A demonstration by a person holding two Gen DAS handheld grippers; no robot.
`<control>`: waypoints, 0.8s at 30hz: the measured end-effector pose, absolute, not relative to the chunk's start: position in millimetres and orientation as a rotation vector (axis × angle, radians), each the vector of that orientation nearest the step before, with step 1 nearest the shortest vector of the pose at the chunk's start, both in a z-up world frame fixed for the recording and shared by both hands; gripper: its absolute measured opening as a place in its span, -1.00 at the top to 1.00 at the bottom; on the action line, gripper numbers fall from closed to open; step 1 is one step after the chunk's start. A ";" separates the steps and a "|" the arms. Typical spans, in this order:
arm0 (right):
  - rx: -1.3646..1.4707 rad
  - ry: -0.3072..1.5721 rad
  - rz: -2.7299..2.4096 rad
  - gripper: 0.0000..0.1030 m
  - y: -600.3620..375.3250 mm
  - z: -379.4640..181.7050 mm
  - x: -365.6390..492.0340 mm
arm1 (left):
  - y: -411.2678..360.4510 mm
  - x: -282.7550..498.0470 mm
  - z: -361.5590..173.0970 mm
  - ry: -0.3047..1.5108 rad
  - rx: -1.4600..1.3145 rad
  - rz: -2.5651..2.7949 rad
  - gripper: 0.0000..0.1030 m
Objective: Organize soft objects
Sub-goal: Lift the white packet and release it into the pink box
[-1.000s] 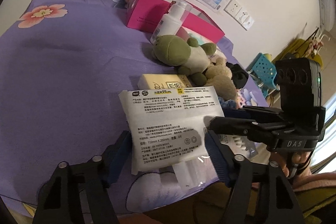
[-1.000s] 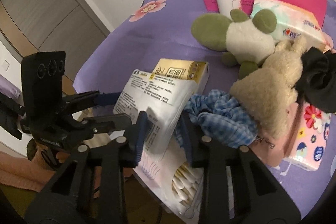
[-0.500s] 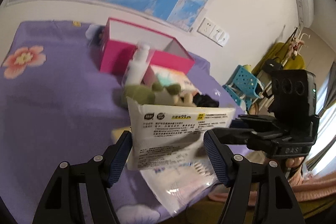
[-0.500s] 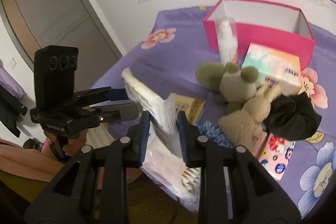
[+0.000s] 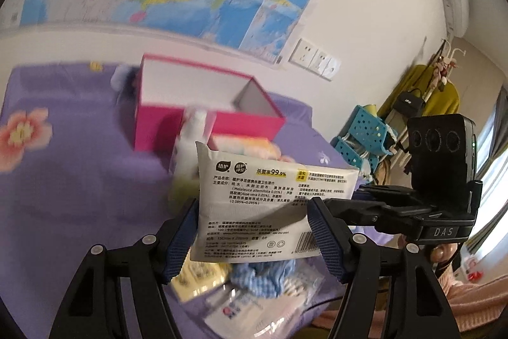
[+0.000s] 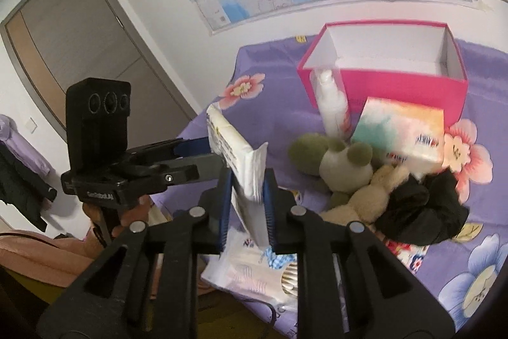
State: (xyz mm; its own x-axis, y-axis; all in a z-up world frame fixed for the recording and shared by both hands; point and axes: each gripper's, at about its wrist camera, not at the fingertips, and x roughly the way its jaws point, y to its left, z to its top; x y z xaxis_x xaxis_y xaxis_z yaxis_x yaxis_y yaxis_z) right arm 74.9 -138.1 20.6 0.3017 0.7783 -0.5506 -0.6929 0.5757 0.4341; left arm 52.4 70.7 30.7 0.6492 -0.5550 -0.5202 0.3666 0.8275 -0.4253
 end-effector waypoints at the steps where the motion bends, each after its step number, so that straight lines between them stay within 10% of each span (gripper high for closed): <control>1: 0.127 0.799 0.981 0.59 -137.6 23.1 76.9 | 69.6 56.3 37.1 0.675 -0.286 -0.534 -0.36; 24: 0.200 0.762 0.944 0.57 -125.9 80.2 235.8 | 76.4 221.0 74.9 0.708 -0.229 -0.398 -0.36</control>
